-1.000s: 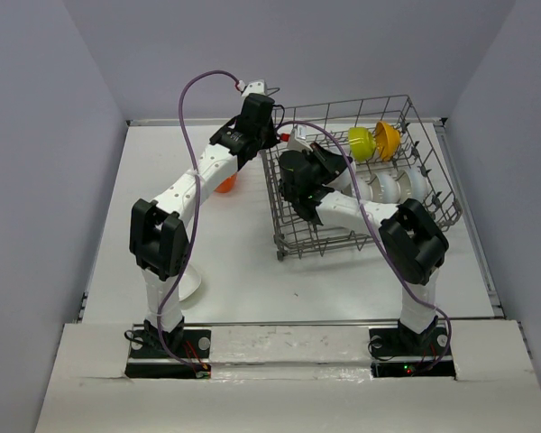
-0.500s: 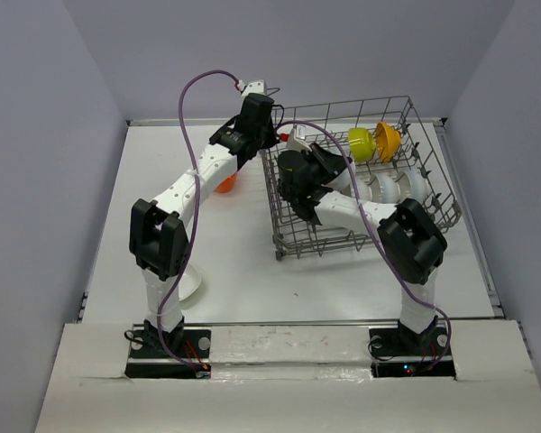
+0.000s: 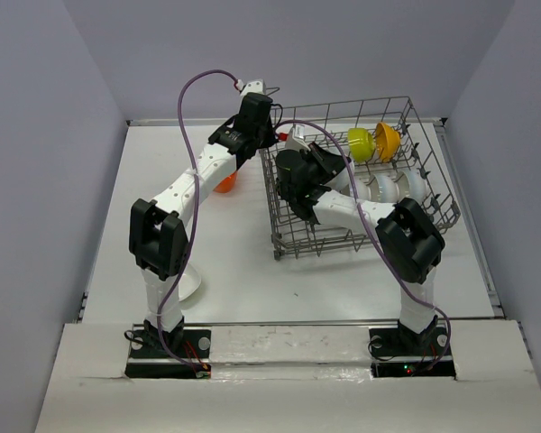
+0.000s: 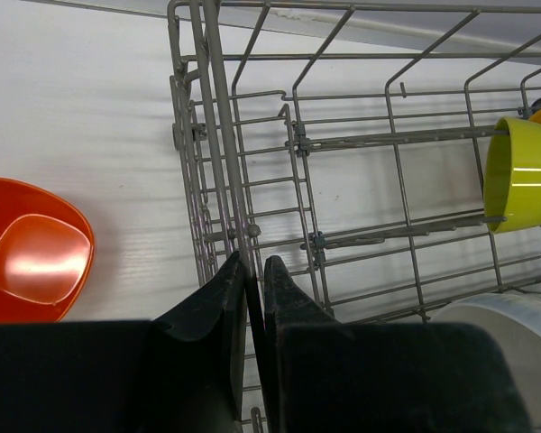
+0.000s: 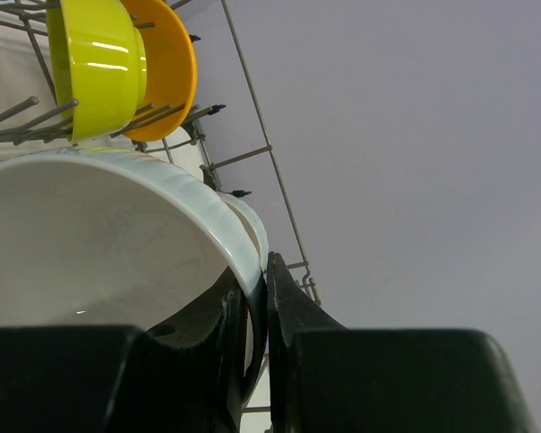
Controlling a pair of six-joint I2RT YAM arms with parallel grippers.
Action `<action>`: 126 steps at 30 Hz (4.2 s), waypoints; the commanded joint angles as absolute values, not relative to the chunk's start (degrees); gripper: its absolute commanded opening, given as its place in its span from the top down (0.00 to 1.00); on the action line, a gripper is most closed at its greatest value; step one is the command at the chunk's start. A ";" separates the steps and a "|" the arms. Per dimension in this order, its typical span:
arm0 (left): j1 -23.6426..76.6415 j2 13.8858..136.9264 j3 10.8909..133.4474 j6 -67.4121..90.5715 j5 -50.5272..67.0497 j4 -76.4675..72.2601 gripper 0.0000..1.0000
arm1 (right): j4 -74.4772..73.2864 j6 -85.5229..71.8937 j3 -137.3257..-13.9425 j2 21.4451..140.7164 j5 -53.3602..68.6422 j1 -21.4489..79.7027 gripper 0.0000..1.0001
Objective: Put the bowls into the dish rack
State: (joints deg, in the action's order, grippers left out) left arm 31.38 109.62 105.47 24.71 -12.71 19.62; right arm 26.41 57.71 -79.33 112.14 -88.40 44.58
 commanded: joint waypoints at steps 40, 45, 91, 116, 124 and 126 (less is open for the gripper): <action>34.10 103.98 111.53 17.84 -14.94 19.69 0.23 | 23.55 62.67 -76.47 102.92 -90.70 52.90 0.99; 33.05 103.54 113.81 17.49 -15.12 20.39 0.21 | 23.64 62.49 -75.50 102.83 -90.70 54.23 0.99; 27.25 98.26 114.88 18.90 -9.49 21.01 0.16 | 23.38 61.00 -75.05 105.21 -87.98 47.90 0.99; 27.33 96.06 110.48 21.27 -7.65 17.23 0.16 | 1.63 52.60 -129.61 127.96 -76.91 31.83 0.99; 27.33 96.94 113.03 20.74 -8.00 17.84 0.16 | -8.87 42.02 -133.50 132.97 -72.07 29.18 0.99; 27.33 97.12 113.12 20.48 -8.26 17.93 0.16 | -10.63 40.09 -133.94 134.29 -70.84 28.57 0.99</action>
State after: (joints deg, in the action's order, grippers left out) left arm 27.51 99.57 110.61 20.88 -8.01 19.92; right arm -7.51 45.50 -129.38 133.95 -73.45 28.80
